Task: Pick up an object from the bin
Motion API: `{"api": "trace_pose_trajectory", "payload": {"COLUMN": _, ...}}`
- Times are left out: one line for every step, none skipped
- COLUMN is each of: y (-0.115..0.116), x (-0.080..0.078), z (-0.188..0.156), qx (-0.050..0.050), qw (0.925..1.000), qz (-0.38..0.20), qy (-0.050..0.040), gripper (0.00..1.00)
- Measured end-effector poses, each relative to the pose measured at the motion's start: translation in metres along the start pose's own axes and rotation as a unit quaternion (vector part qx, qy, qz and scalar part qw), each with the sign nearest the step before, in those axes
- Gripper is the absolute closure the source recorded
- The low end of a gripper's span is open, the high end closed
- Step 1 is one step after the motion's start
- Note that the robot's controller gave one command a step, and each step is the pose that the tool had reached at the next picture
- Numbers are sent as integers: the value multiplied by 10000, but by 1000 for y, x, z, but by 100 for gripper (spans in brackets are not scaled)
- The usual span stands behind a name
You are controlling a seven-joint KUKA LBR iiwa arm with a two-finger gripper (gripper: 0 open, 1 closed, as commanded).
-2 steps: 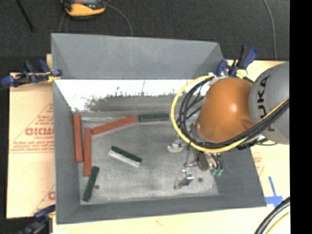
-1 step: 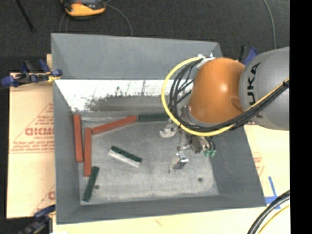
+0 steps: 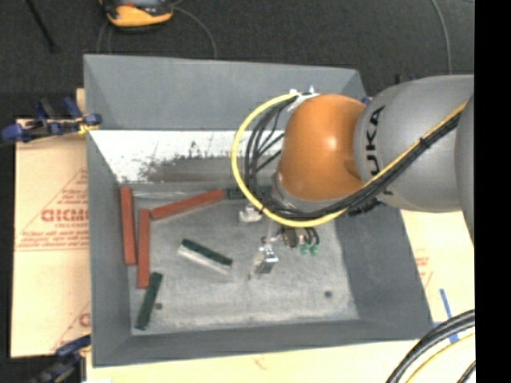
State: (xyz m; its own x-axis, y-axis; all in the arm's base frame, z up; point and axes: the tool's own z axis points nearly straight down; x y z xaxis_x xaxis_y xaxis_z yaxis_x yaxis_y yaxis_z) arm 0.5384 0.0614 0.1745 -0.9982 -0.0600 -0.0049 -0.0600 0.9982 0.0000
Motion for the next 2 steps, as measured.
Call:
{"api": "trace_pose_trajectory", "payload": {"y": 15, "x": -27, "z": 66, "qx": -3, "qw": 9939, "qz": -1101, "qy": 9, "gripper": 100}}
{"api": "trace_pose_trajectory", "payload": {"y": 15, "x": -27, "z": 66, "qx": 0, "qw": 9939, "qz": -1104, "qy": 8, "gripper": 0}}
